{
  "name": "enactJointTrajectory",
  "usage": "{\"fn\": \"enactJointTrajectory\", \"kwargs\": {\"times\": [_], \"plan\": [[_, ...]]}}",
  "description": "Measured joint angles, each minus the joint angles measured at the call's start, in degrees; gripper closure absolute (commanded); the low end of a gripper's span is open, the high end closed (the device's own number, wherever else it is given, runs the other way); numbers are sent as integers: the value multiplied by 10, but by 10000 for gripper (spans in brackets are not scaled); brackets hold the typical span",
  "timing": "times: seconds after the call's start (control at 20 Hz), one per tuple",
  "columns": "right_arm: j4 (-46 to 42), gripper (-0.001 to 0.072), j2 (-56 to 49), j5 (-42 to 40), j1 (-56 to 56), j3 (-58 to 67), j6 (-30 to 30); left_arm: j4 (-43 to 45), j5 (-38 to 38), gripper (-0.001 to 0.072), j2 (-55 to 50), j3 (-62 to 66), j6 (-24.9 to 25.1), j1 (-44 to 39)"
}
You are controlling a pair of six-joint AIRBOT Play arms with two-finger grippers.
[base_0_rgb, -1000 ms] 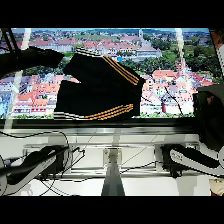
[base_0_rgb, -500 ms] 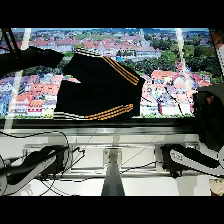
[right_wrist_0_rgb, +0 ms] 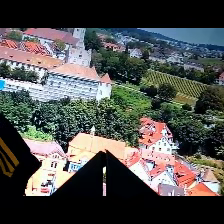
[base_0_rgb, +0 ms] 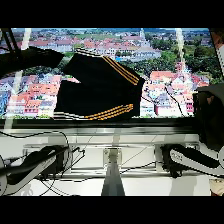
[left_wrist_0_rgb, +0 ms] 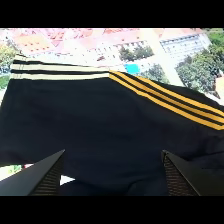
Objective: Fold the clothes and pants, and hang the long-sleeved shirts on hangers.
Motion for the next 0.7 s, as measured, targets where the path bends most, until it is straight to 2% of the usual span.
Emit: {"fn": "enactJointTrajectory", "kwargs": {"times": [0.15, 0.4, 0.6, 0.7], "plan": [[14, 689, -1, -6, 0, 0, 12, 0, 0, 15, 0, 0, -17, 0], [10, 689, -2, -35, 0, 0, 13, -3, -33, 15, 18, 0, -103, 7], [-31, 689, -17, -36, -25, -4, 7, 5, -78, 15, 79, 0, -123, 39], [-37, 690, -29, -12, -52, -26, 7, 41, -115, 16, 113, 0, -129, 53]]}}
